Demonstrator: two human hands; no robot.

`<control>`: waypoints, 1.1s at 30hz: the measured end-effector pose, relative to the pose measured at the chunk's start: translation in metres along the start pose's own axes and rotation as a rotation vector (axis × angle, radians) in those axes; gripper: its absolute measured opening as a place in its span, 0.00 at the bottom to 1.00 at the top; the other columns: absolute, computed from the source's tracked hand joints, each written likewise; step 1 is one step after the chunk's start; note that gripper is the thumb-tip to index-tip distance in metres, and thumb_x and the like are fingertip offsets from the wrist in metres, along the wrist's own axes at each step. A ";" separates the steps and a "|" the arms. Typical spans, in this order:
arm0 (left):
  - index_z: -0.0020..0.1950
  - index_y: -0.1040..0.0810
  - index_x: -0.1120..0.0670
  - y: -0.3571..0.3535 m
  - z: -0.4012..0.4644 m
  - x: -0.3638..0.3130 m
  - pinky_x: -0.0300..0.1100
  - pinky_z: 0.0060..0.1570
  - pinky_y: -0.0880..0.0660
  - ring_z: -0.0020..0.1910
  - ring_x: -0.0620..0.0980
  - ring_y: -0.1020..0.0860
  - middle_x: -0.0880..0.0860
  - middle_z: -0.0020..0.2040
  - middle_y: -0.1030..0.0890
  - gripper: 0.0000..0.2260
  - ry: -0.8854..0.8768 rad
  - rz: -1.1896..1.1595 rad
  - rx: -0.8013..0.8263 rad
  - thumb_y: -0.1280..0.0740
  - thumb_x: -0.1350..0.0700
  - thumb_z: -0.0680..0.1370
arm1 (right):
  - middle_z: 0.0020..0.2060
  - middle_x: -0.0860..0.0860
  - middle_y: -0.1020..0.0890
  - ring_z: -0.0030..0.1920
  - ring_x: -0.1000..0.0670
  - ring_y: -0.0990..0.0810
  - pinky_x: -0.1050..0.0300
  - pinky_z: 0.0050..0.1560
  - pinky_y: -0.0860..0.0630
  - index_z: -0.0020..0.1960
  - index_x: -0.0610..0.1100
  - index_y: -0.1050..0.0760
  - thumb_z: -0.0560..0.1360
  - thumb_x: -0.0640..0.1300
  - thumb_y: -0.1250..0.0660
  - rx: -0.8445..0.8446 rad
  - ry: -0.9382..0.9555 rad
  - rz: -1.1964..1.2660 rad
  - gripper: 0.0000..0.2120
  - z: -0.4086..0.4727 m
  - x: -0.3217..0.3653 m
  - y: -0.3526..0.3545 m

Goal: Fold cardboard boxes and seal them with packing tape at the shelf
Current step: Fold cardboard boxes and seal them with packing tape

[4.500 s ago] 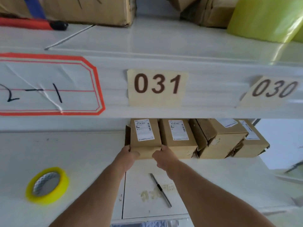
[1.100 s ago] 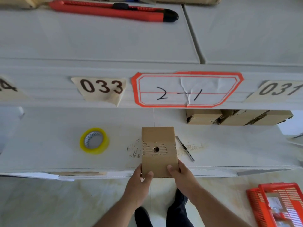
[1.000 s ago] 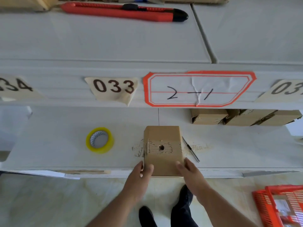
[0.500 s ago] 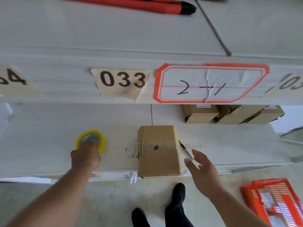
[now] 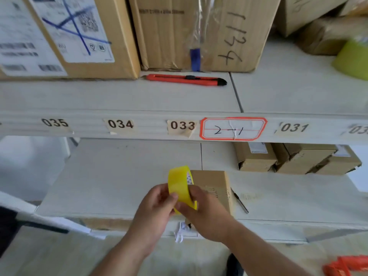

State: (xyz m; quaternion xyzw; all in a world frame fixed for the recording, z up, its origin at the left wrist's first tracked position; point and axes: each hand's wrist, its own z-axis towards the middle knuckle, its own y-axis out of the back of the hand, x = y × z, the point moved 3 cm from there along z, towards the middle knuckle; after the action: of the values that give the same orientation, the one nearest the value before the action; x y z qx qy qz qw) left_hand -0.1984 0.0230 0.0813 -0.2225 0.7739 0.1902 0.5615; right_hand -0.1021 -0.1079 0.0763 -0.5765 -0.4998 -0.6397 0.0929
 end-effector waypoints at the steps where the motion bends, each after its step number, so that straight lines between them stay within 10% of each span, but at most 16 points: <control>1: 0.67 0.24 0.45 0.004 0.000 -0.001 0.35 0.59 0.25 0.62 0.41 0.20 0.46 0.64 0.19 0.17 -0.126 0.203 -0.040 0.30 0.60 0.81 | 0.40 0.50 0.19 0.41 0.48 0.21 0.43 0.46 0.23 0.48 0.49 0.27 0.77 0.64 0.35 0.007 0.007 -0.010 0.18 -0.003 0.000 0.003; 4: 0.78 0.37 0.38 0.005 -0.001 -0.004 0.34 0.74 0.39 0.76 0.31 0.40 0.33 0.78 0.39 0.30 -0.403 0.679 0.105 0.31 0.57 0.81 | 0.35 0.49 0.25 0.36 0.48 0.27 0.45 0.41 0.27 0.42 0.46 0.31 0.78 0.60 0.34 0.103 0.029 -0.088 0.18 -0.016 -0.004 0.011; 7: 0.75 0.28 0.40 -0.007 -0.008 -0.004 0.35 0.72 0.34 0.72 0.31 0.35 0.32 0.72 0.32 0.22 -0.542 0.839 0.133 0.35 0.51 0.81 | 0.34 0.52 0.28 0.35 0.52 0.31 0.50 0.39 0.30 0.41 0.45 0.32 0.79 0.55 0.33 0.156 -0.002 -0.107 0.16 -0.025 -0.012 0.018; 14: 0.54 0.22 0.41 -0.044 -0.016 -0.012 0.27 0.44 0.29 0.49 0.40 0.23 0.38 0.49 0.24 0.13 -0.513 0.691 0.049 0.29 0.60 0.79 | 0.33 0.53 0.31 0.34 0.54 0.33 0.60 0.35 0.35 0.38 0.50 0.35 0.80 0.52 0.32 0.176 -0.017 -0.131 0.16 -0.041 -0.019 0.053; 24: 0.45 0.34 0.42 -0.095 -0.030 -0.018 0.31 0.38 0.34 0.43 0.39 0.28 0.40 0.42 0.29 0.11 -0.506 0.825 -0.050 0.38 0.56 0.84 | 0.32 0.52 0.24 0.32 0.54 0.28 0.54 0.36 0.31 0.42 0.50 0.29 0.75 0.60 0.32 0.000 -0.059 -0.073 0.14 -0.052 -0.043 0.091; 33: 0.50 0.33 0.44 -0.125 -0.054 -0.007 0.36 0.36 0.31 0.38 0.42 0.29 0.40 0.43 0.29 0.05 -0.599 0.827 -0.156 0.44 0.50 0.85 | 0.45 0.57 0.14 0.48 0.51 0.17 0.55 0.51 0.22 0.73 0.63 0.28 0.78 0.68 0.38 -0.026 0.099 -0.298 0.25 -0.058 -0.054 0.113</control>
State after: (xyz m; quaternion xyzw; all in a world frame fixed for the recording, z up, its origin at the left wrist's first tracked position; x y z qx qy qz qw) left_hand -0.1693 -0.1090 0.0981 0.1251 0.5859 0.5087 0.6183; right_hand -0.0438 -0.2304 0.1013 -0.4646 -0.5664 -0.6805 0.0140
